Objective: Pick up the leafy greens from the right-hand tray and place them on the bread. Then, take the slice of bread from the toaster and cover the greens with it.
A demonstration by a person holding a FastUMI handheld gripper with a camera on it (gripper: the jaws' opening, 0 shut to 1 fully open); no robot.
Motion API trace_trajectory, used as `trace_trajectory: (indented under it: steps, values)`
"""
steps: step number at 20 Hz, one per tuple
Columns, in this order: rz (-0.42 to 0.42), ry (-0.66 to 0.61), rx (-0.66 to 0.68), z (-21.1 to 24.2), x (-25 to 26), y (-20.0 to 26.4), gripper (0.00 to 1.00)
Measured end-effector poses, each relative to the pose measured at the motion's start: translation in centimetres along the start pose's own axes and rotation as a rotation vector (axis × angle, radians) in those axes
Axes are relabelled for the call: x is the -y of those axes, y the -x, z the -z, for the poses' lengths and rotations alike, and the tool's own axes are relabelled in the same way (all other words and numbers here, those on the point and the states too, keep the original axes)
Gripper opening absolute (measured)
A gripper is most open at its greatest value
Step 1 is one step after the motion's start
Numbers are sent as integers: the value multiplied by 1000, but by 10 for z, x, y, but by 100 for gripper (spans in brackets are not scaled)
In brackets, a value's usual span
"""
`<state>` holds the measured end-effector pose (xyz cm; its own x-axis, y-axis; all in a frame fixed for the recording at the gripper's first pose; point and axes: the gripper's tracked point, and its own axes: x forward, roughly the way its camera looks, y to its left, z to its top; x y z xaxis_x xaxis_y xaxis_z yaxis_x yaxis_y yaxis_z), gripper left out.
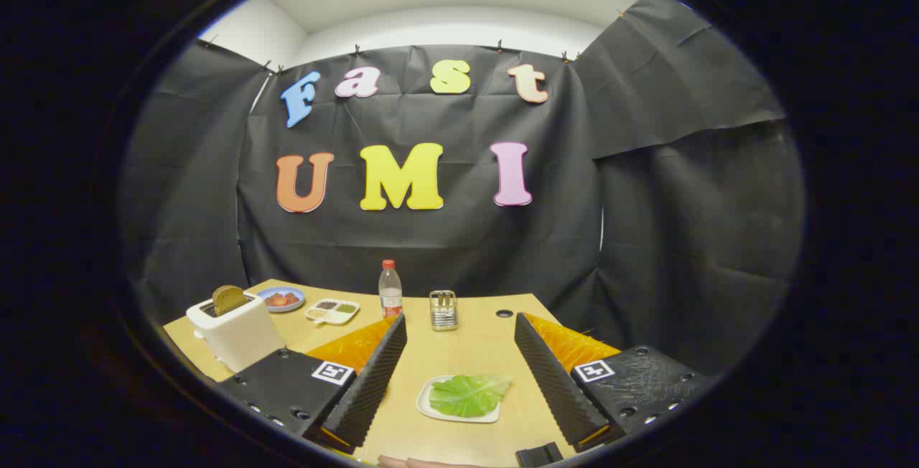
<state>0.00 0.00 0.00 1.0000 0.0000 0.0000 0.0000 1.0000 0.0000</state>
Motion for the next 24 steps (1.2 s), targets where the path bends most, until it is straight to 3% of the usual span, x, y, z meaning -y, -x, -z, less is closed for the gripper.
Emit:
trace_trajectory:
  steps: [15,19,24]
  values:
    - [-60,42,46,-15,-32,10,97]
    - [-32,38,-7,-1,-19,-19,97]
    - [26,34,-173,49,14,-80,97]
